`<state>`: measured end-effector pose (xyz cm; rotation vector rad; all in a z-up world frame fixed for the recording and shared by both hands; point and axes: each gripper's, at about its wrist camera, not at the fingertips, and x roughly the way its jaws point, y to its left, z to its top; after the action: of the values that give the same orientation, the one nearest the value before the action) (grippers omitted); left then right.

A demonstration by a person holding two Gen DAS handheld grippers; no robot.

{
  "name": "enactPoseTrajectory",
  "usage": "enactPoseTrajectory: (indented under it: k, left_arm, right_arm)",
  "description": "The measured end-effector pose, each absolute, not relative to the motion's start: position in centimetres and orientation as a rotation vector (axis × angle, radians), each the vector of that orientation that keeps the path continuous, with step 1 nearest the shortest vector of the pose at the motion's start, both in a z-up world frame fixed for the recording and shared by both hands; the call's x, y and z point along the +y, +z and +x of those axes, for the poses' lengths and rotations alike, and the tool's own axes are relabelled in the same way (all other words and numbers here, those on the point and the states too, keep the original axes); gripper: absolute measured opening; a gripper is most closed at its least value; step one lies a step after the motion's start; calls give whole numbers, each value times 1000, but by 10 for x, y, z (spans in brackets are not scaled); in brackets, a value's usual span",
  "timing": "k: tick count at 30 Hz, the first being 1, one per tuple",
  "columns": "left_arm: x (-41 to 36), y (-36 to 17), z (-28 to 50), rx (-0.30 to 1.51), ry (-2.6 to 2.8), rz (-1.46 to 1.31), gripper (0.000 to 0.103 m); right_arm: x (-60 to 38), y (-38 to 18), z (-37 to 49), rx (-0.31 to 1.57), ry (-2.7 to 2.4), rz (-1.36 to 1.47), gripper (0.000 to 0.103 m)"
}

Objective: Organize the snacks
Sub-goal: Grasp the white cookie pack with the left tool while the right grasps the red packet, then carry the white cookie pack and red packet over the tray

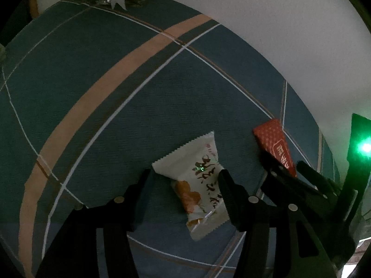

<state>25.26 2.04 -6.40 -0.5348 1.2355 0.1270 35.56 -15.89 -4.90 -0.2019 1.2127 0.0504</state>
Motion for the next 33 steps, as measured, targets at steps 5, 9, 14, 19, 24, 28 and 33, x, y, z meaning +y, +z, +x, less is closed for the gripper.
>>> enactPoseTrajectory:
  k: [5, 9, 14, 19, 24, 28, 33]
  left_arm:
    - [18, -64, 253, 1238, 108, -526, 60]
    - [12, -64, 255, 1236, 88, -518, 66]
    - [0, -64, 258, 1235, 77, -474, 70]
    - [-12, -64, 259, 1227, 93, -376, 70]
    - [-34, -66, 258, 1221, 102, -251, 70]
    - [-36, -66, 257, 1216, 109, -231, 67]
    - [-28, -64, 255, 1204, 94, -286, 56]
  right_arm:
    - [-166, -52, 353, 1215, 52, -151, 73]
    - [-177, -50, 346, 1214, 22, -124, 66]
    - [-193, -50, 342, 1220, -9, -73, 61]
    - [-206, -51, 338, 1232, -47, -31, 60]
    - [-226, -50, 332, 1241, -75, 9, 60]
    - [-232, -49, 327, 1246, -88, 31, 60]
    - [-227, -49, 333, 1240, -108, 7, 57]
